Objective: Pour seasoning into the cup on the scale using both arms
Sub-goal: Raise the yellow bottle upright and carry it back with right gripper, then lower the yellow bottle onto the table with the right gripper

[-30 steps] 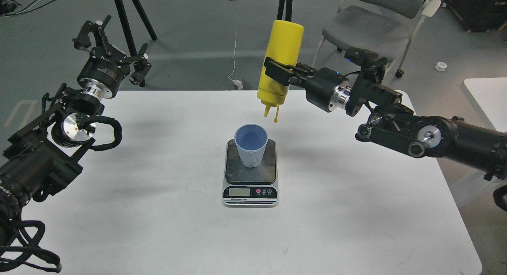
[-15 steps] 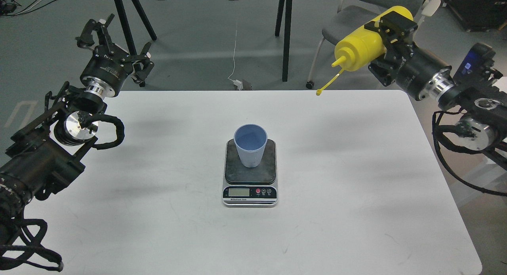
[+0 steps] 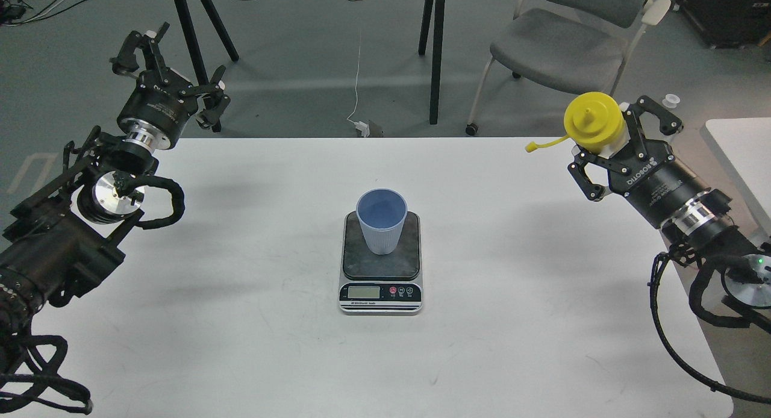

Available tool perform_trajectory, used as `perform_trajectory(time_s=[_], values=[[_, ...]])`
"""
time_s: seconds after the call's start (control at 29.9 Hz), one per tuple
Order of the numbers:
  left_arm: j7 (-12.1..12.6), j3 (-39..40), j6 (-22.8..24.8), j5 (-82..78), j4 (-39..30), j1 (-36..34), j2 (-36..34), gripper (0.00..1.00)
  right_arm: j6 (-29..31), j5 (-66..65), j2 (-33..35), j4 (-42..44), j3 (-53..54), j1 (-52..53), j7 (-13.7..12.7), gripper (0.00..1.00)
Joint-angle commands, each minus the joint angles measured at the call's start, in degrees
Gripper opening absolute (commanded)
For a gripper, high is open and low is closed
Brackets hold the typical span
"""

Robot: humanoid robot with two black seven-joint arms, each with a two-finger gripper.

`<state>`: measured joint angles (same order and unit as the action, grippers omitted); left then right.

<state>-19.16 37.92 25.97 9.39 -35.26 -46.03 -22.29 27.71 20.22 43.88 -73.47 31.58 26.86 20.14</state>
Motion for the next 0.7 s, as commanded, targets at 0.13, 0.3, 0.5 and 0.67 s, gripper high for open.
perform_trajectory(time_s=[0.13, 0.3, 0.5, 0.67], values=[[-0.09, 0.23, 0.04, 0.19, 0.28, 1.55, 1.19, 0.99, 0.29, 5.7, -9.76, 6.4, 6.64, -8.13, -0.1, 0.49], [-0.09, 0.49, 0.13, 0.46, 0.28, 1.99, 2.51, 0.99, 0.29, 5.97, -14.16, 7.38, 9.2, -11.39, -0.01, 0.5], [-0.27, 0.41, 0.04, 0.37, 0.28, 2.35, 2.42, 0.99, 0.29, 5.89, -19.79, 10.88, 9.29, -14.73, -0.1, 0.51], [-0.36, 0.4, -0.22, 0.28, 0.28, 3.31, 2.6, 0.99, 0.29, 5.8, -21.29, 11.77, 9.28, -14.91, -0.27, 0.52]])
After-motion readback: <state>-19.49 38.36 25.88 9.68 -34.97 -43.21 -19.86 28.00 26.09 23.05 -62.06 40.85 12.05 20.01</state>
